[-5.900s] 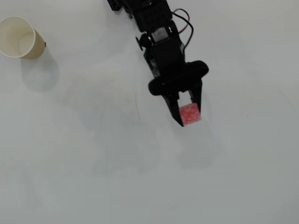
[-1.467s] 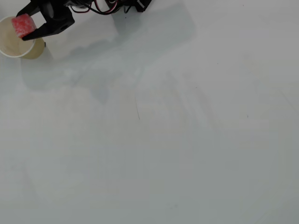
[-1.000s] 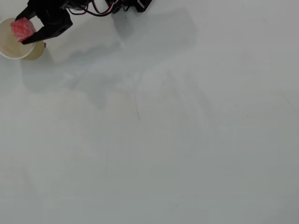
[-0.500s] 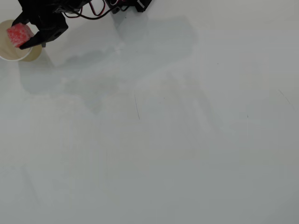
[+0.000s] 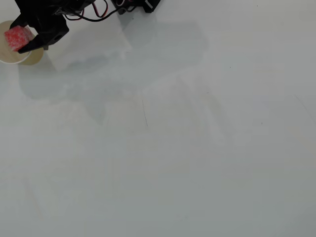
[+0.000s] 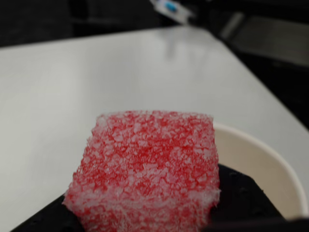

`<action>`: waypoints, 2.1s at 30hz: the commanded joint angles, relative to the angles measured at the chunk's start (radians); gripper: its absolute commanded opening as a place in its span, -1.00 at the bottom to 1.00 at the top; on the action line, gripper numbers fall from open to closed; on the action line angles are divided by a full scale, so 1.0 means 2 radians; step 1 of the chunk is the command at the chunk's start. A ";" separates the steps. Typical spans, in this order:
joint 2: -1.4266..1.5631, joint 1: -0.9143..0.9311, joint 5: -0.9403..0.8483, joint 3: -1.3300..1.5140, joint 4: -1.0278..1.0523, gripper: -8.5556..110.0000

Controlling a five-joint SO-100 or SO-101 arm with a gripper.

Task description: Pick up the cube and drop it in the cup.

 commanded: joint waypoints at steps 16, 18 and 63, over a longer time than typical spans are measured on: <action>-0.004 -0.010 0.002 -0.113 -0.072 -0.86; -0.004 -0.006 0.002 -0.116 -0.072 -0.86; -0.025 0.037 -0.002 -0.100 -0.097 -0.62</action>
